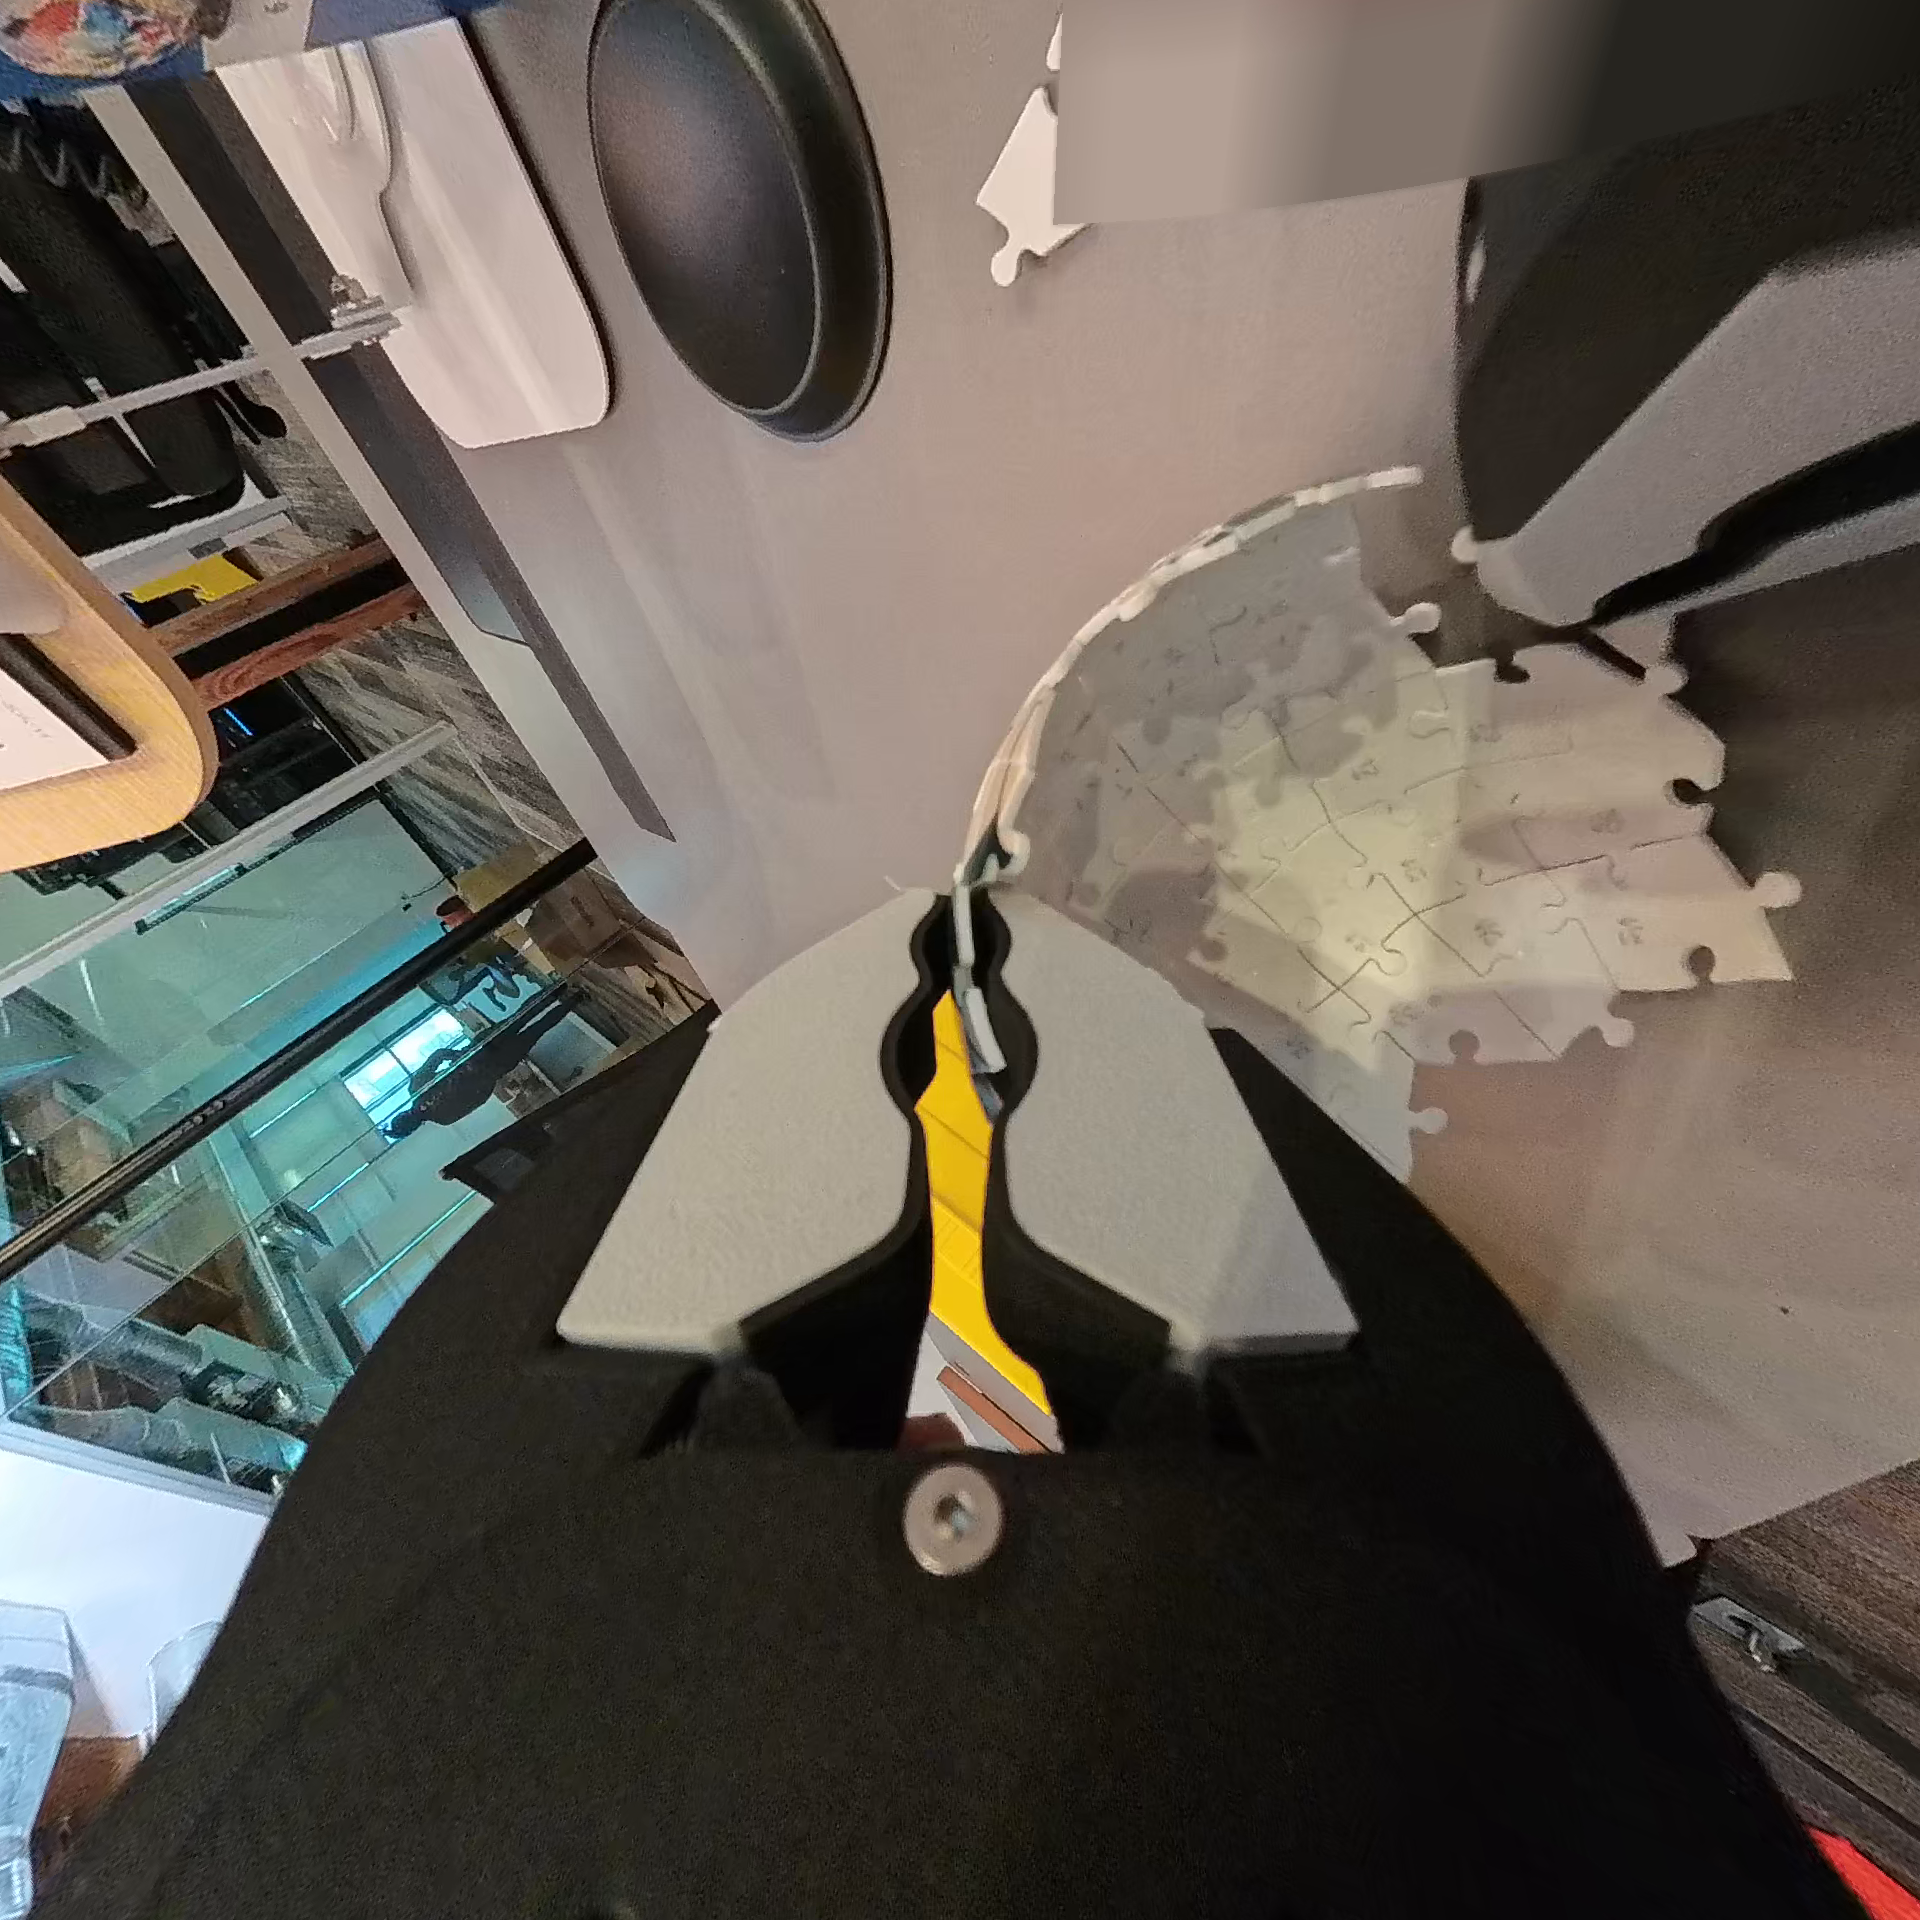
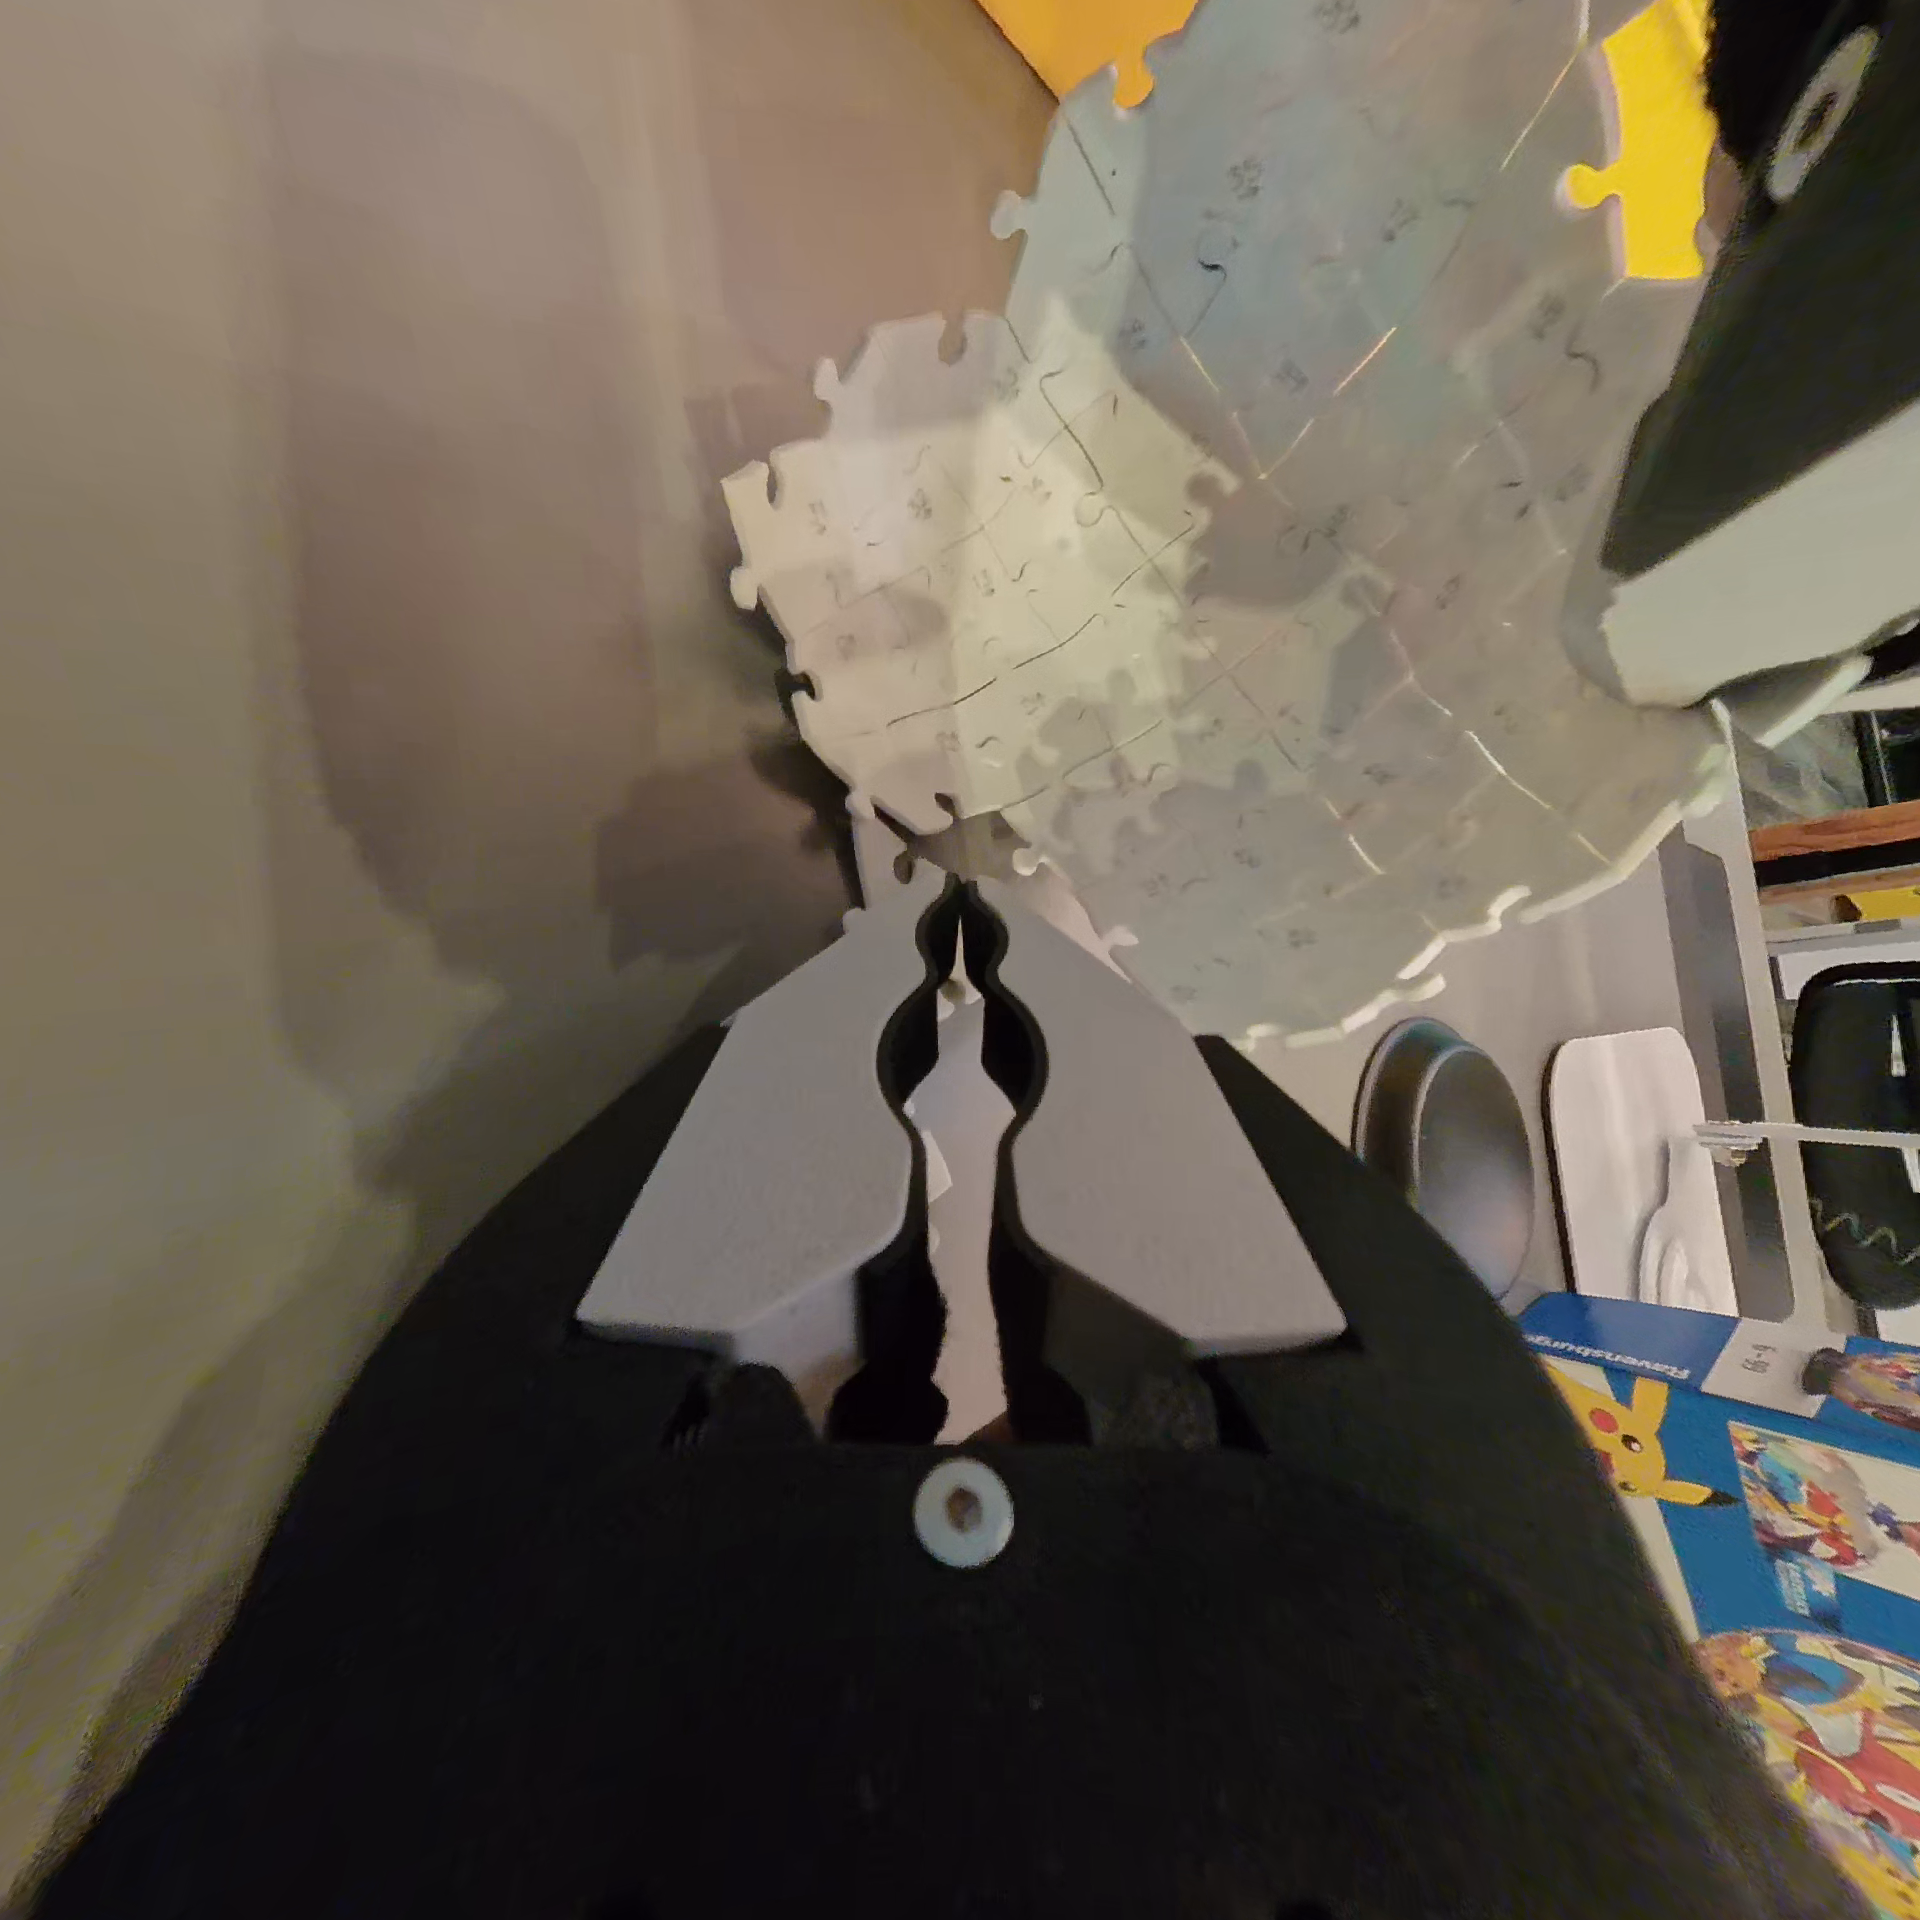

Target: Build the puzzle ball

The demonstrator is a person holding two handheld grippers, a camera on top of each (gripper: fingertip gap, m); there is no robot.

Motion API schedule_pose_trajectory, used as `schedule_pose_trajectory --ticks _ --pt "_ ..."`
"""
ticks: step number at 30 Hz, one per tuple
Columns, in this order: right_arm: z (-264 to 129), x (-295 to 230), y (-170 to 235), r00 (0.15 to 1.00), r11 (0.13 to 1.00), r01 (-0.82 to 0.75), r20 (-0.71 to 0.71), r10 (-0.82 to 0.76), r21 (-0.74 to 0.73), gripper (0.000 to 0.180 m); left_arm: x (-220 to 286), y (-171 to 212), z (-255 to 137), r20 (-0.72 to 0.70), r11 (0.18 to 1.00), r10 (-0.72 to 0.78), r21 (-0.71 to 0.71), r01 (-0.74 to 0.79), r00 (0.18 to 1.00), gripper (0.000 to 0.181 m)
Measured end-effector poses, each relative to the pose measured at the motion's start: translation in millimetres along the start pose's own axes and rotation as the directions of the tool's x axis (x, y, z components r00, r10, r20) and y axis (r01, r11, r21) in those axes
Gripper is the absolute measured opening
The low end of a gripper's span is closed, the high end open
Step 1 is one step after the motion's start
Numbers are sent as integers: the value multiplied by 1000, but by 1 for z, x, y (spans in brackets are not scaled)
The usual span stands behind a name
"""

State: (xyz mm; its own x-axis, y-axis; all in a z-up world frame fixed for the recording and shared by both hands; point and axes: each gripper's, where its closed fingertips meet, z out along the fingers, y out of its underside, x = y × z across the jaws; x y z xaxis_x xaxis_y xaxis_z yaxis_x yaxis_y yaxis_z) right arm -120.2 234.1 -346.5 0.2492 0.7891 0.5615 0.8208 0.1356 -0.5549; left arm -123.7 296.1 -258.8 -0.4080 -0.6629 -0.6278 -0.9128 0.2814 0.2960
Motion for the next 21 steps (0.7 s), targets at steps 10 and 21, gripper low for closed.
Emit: schedule_pose_trajectory --ticks 10,21 --pt "-17 1 4 998 997 36 48 -39 61 0 0 -2 1 1 1000 -2 4 2 1000 3" --pt "-15 0 16 997 999 43 65 -44 17 0 -1 -2 1 3 1000 0 6 0 1000 3"
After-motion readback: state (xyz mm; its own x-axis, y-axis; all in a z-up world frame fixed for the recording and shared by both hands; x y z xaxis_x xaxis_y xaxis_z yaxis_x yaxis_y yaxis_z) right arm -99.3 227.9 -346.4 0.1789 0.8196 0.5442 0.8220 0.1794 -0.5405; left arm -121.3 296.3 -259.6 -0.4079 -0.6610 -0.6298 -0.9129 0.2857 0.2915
